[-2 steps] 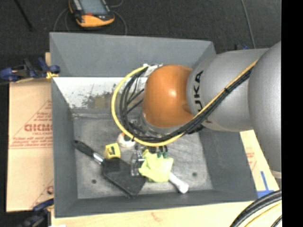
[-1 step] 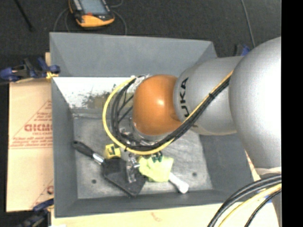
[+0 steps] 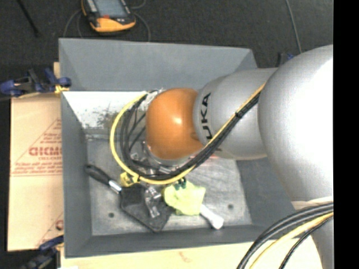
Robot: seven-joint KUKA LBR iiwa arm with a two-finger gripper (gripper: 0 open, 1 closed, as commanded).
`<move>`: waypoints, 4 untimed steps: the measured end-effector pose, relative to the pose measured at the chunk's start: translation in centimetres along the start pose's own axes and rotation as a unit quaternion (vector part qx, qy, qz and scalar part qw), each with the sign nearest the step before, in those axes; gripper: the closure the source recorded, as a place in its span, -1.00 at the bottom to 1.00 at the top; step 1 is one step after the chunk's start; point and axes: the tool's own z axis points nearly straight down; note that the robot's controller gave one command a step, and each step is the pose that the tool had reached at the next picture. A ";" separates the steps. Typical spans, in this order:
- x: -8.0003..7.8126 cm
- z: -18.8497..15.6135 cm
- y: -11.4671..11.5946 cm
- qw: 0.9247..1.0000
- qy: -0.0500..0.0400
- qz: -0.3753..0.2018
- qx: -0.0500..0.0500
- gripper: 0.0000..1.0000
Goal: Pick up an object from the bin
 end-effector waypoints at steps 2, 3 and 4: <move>-2.2 1.1 2.6 0.994 -0.033 0.105 -0.004 1.00; -1.7 0.8 2.0 0.994 -0.028 0.104 -0.005 1.00; -0.5 -0.7 3.1 0.999 -0.009 0.044 -0.001 1.00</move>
Offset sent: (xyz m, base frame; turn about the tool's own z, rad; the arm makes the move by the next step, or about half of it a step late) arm 0.0000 0.0000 0.0000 0.0000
